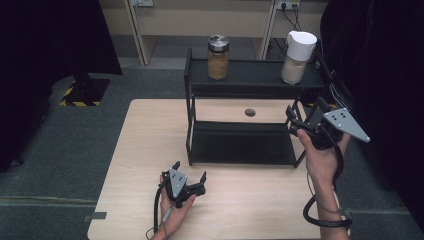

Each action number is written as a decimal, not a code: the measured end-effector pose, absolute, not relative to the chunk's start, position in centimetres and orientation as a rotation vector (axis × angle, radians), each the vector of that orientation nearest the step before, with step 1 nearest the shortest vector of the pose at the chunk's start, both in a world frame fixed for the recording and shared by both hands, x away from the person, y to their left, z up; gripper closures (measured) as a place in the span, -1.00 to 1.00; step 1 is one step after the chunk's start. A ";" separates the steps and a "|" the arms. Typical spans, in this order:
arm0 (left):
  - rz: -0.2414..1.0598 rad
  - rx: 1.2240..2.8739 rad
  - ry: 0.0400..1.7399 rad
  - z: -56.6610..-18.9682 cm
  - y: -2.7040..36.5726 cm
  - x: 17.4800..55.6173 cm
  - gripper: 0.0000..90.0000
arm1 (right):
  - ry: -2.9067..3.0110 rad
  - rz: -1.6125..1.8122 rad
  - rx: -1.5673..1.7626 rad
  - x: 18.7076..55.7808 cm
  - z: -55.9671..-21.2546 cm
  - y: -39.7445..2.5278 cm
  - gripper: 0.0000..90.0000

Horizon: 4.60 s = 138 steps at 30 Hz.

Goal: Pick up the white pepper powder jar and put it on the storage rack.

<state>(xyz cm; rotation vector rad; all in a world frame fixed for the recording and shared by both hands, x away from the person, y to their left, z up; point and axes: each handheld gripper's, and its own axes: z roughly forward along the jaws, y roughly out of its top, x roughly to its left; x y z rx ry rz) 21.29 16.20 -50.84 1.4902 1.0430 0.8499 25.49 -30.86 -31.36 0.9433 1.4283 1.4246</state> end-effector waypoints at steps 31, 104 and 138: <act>0.850 1.490 1.042 -50.9 16.2 21.3 -0.99 | 1.436 1.409 0.952 23.1 -36.5 -32.2 -0.86; 0.860 1.488 1.039 -50.9 16.1 21.2 -0.99 | 1.583 1.282 1.115 20.0 -47.2 -32.8 -0.86; 0.857 1.489 1.040 -50.9 16.1 21.2 -0.99 | 1.609 1.263 1.143 19.2 -48.5 -33.0 -0.86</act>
